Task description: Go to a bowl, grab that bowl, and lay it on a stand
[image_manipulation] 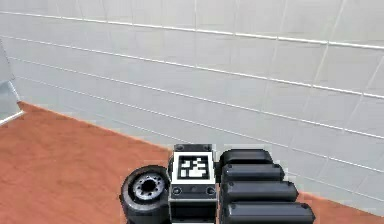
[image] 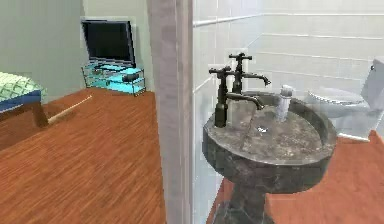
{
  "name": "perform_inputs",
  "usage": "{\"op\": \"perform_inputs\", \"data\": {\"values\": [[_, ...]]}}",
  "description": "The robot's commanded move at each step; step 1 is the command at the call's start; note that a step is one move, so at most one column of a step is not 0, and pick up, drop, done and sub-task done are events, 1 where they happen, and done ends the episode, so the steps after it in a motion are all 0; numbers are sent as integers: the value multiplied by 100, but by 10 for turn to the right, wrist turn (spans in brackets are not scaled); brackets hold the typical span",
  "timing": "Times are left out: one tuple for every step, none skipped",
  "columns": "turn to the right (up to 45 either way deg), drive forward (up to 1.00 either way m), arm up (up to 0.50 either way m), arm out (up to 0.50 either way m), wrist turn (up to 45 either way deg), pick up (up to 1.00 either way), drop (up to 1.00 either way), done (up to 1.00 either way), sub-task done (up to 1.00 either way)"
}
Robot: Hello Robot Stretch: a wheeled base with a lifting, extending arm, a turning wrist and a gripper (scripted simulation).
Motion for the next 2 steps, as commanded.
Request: {"op": "perform_inputs", "data": {"values": [[-390,0,0,0,0,0,0,0,0],[-30,0,0,0,0,0,0,0,0]]}}
